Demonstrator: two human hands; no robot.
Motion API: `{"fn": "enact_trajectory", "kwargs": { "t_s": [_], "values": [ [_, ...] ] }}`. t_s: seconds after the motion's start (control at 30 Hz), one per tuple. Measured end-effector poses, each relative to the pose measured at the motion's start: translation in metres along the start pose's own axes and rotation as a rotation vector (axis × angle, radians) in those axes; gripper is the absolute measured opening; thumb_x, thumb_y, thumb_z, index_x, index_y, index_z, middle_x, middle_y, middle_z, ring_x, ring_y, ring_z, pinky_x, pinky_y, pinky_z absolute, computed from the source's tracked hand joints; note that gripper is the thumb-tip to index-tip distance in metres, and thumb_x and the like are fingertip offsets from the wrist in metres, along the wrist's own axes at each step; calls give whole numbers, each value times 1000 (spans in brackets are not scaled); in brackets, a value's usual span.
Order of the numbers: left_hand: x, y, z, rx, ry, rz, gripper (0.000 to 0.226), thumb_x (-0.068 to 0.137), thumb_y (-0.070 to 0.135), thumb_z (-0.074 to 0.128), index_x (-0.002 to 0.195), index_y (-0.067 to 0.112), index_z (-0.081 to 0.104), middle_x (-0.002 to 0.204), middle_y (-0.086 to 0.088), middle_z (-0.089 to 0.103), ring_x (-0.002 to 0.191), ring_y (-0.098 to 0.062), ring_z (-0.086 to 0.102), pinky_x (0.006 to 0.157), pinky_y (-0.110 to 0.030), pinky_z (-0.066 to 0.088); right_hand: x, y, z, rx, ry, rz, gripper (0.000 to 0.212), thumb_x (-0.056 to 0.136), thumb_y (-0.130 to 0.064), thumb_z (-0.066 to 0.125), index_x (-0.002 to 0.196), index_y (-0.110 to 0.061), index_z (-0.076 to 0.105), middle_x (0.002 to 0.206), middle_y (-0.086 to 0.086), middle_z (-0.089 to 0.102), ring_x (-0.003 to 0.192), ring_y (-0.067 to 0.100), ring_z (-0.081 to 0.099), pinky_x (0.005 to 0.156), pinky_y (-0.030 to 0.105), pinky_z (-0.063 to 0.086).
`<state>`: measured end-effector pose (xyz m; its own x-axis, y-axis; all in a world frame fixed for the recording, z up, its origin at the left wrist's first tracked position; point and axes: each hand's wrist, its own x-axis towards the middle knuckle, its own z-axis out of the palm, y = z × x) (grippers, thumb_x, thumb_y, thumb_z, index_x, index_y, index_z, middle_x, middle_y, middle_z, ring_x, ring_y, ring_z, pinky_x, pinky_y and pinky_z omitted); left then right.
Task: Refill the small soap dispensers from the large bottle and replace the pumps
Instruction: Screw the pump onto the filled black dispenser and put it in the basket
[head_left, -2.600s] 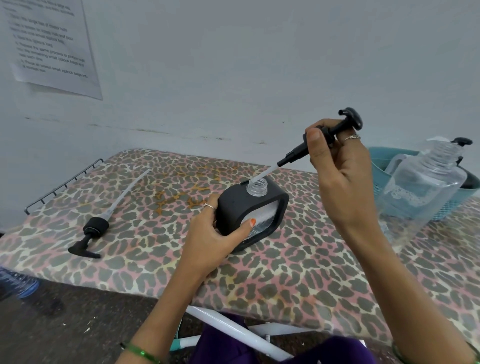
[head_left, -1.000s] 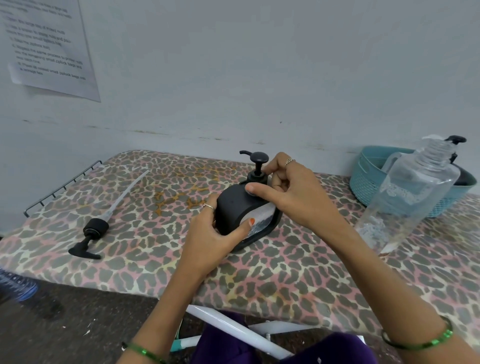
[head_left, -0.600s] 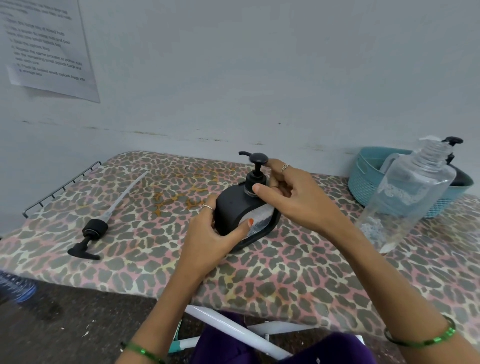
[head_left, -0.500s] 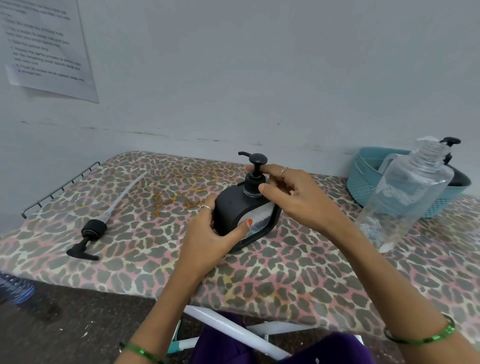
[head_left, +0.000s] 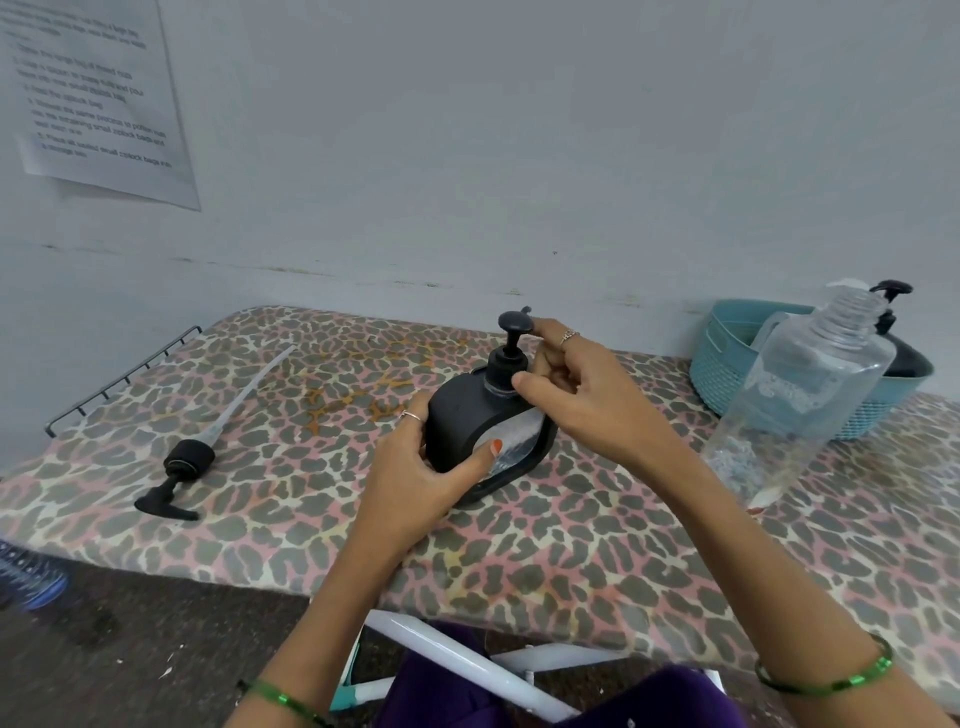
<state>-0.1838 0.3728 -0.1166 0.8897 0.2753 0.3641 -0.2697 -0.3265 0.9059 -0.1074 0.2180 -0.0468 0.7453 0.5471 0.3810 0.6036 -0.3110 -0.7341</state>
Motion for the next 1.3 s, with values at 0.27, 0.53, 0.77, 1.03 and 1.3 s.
{"fn": "enact_trajectory", "kwargs": {
  "t_s": [0.27,0.53,0.77,1.03,1.3],
  "values": [
    [-1,0,0,10,2,4,47,79,23,77,107,48,48,107,23,61,95,9,60,75,-9,49,1,5,3,41,34,14,23,86,-22,69,104,-18,56,54,-4,41,46,5,36,52,13,33],
    [0,0,0,5,6,9,47,79,20,77,105,47,49,105,23,62,95,9,61,75,-10,49,-1,2,1,-7,47,69,19,88,-17,61,76,-9,49,60,4,40,52,10,33,53,17,31],
    [-1,1,0,16,6,20,47,79,18,76,104,47,49,102,24,61,93,11,60,73,-7,48,-1,4,0,53,0,54,10,87,-12,63,94,-19,61,55,0,38,45,6,31,53,15,32],
    [-1,0,0,10,-7,6,46,79,24,75,110,45,49,107,20,62,97,9,60,74,-7,48,0,6,1,100,55,42,26,85,-27,70,106,-18,59,57,-1,41,49,6,34,52,16,32],
    [0,0,0,10,-4,20,46,79,20,76,108,44,50,105,19,63,95,9,61,73,-7,48,-2,4,-3,91,-14,31,33,91,-7,55,114,-30,61,63,6,42,55,13,36,55,18,32]
  ]
}}
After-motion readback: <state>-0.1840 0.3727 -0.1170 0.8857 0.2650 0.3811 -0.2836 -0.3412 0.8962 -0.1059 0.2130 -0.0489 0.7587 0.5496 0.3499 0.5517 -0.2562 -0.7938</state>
